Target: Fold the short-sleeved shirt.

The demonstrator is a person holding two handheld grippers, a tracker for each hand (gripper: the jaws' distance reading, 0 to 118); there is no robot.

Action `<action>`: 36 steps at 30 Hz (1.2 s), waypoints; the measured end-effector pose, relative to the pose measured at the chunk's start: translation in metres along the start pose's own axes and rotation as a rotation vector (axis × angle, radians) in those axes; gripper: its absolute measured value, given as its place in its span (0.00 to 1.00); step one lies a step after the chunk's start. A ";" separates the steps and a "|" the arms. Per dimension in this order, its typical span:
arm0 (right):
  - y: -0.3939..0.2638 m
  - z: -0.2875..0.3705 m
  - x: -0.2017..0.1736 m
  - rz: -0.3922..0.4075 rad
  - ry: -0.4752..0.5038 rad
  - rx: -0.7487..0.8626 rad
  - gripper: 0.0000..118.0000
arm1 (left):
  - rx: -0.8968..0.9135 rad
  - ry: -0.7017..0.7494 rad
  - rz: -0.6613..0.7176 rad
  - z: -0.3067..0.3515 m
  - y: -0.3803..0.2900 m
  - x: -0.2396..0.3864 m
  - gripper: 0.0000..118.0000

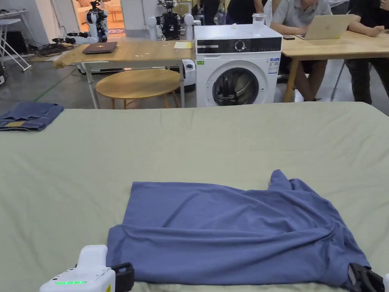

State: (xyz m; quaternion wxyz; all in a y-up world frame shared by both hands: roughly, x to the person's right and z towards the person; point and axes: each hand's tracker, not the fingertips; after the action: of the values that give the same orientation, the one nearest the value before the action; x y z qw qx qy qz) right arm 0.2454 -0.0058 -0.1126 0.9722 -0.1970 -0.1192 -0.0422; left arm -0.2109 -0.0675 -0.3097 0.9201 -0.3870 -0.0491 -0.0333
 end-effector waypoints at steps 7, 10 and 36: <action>0.005 -0.029 0.039 -0.023 -0.095 -0.134 0.02 | -0.077 -0.005 -0.050 -0.018 0.003 0.018 0.15; 0.005 -0.056 0.055 -0.042 -0.091 -0.186 0.90 | -0.057 -0.031 -0.070 0.002 0.010 0.029 0.06; 0.033 0.010 0.065 0.000 0.063 -0.293 0.09 | 0.027 -0.060 -0.094 0.146 0.014 0.015 0.06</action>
State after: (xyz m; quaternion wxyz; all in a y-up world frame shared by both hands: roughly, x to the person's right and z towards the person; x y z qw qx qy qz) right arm 0.3108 0.0261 -0.0999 0.9364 -0.3352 -0.0812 -0.0654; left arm -0.2036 0.0468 -0.2161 0.9208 -0.3727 -0.0953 -0.0643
